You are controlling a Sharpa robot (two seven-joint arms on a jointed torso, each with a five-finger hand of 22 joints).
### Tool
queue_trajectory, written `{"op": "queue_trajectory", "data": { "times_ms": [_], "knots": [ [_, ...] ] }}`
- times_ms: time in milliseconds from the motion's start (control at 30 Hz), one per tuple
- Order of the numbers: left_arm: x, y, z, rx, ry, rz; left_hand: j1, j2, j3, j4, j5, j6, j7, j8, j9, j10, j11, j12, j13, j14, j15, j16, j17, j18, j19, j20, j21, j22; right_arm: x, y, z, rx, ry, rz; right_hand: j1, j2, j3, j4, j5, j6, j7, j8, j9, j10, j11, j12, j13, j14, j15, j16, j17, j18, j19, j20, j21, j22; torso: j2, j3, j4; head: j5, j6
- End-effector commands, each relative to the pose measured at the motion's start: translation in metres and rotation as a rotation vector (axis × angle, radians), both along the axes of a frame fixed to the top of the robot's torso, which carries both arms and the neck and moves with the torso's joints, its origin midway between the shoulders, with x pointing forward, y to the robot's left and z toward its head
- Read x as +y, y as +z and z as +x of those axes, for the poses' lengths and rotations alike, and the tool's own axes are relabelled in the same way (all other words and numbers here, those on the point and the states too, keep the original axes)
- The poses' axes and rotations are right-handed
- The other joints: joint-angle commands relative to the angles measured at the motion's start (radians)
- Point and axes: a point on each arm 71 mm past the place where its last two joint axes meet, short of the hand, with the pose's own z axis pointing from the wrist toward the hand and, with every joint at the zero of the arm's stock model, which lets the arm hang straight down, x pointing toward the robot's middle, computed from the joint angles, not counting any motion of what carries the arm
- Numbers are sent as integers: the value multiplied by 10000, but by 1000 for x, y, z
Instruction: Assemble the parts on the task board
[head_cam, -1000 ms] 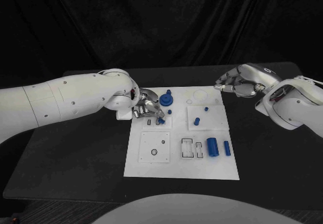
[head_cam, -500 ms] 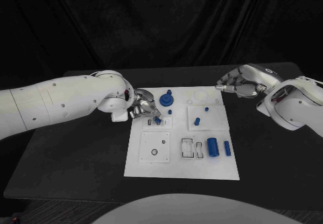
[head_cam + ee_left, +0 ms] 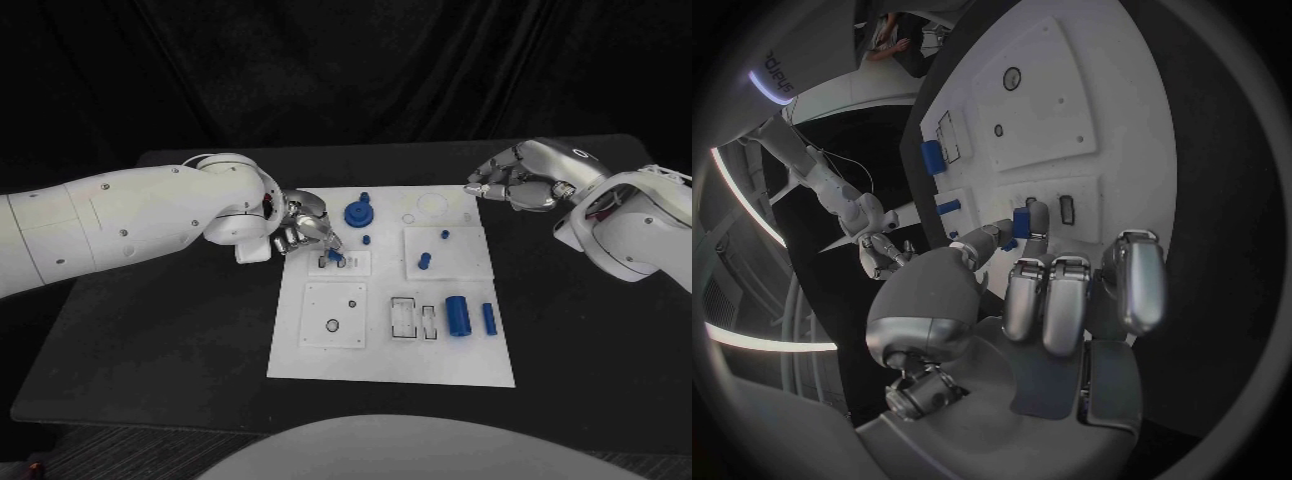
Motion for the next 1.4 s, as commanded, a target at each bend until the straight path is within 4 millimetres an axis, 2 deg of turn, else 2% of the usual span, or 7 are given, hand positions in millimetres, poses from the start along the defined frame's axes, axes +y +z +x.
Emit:
{"op": "queue_trajectory", "data": {
  "times_ms": [33, 500, 633, 1000, 1400],
  "knots": [
    [-1, 2, 0, -585, 5, 122, -121, 18, 194, -86, 30, 90, -115, 53, 63, 1045, -88, 26, 2605, 1038, -87, 26, 2634, 142, 71, -24, -34, 1450, 0, -2, 0, 115, -48, -42, 9, 63, -64, -5, -52, 9, 21, -2, 11, 40, 5, 35, -1, 12, -20, -64, -15, 49, 0, 3, -55, -14, 9, 6, -5, 26, -2],
    [-4, -1, -7, -833, -100, 242, -271, 36, 424, -32, -46, 136, -194, 293, 433, 1045, -171, 26, 2605, 1038, -175, 26, 2634, 131, 194, -113, -34, 1478, 0, -5, 0, 194, -77, -64, 70, 47, -61, -29, 4, 20, 20, 3, 15, 34, 5, 31, -8, -20, -16, -88, -22, 51, -11, 6, -102, -26, 1, 18, -9, 46, -2],
    [-4, -5, -8, -843, -138, 325, -382, 59, 451, 82, -287, 62, -193, 358, 606, 1045, -177, 26, 2605, 1038, -191, 26, 2634, 131, 215, -138, -62, 1478, 0, -6, 0, 200, -78, -66, 84, 45, -60, -32, 21, 21, 19, 3, 15, 33, 5, 30, -10, -24, -16, -93, -23, 52, -12, 7, -108, -28, 3, 10, -7, 57, -2],
    [-6, -13, -10, -731, -192, 379, -434, 99, 458, 161, -361, 61, -198, 389, 674, 1045, -182, 26, 2605, 1038, -198, 26, 2634, 127, 240, -147, -61, 1487, 0, -6, 1, 203, -90, -70, 106, 40, -58, -37, 45, 25, 20, 5, 16, 33, 5, 29, -13, -31, -16, -104, -31, 53, -14, 7, -124, -32, 10, -8, -10, 61, -2],
    [-7, -15, -10, -779, -150, 316, -569, 102, 428, 329, -472, -35, -178, 336, 717, 1045, -172, 26, 2605, 1038, -199, 26, 2634, 150, 173, -153, -165, 1439, 0, -7, 1, 223, -109, -83, 120, 40, -55, -39, 65, 26, 20, 5, 16, 34, 5, 29, -14, -35, -16, -111, -35, 54, -16, 8, -138, -36, 10, -3, -3, 58, -2]
  ]
}}
